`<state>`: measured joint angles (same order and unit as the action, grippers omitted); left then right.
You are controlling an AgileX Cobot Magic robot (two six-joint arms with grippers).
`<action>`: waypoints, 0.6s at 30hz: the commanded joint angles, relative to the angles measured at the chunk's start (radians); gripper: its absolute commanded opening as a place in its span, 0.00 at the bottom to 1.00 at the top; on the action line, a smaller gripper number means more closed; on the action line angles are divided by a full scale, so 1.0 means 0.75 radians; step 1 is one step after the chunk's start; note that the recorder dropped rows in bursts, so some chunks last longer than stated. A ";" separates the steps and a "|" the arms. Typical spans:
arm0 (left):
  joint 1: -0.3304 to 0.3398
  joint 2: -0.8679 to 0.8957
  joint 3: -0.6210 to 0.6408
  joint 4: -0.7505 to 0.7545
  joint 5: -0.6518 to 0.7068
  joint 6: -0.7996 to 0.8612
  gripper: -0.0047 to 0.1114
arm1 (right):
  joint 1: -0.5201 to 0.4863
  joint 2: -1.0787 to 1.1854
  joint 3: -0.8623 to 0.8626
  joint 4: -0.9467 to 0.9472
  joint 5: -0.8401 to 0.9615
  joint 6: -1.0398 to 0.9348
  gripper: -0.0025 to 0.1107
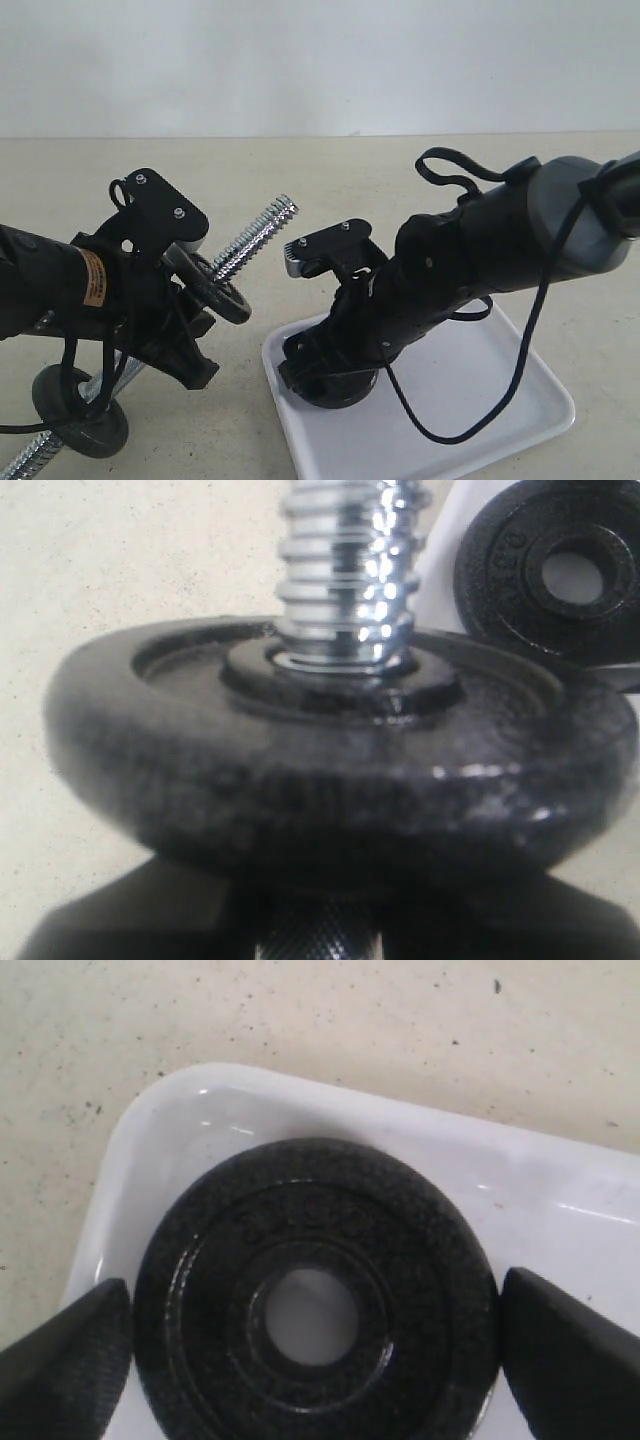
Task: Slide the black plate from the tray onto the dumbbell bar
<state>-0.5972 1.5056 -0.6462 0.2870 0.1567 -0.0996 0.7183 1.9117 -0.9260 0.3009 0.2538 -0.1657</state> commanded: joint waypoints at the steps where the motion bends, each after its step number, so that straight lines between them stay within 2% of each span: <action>1: -0.007 -0.066 -0.040 -0.059 -0.169 -0.067 0.08 | -0.001 0.074 0.019 0.064 0.135 0.089 0.76; 18: -0.007 -0.066 -0.040 -0.054 -0.166 -0.065 0.08 | -0.001 0.074 0.019 0.122 0.117 0.117 0.76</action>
<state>-0.5972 1.5056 -0.6462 0.2870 0.1567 -0.0996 0.7183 1.9138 -0.9355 0.3642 0.2524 -0.1078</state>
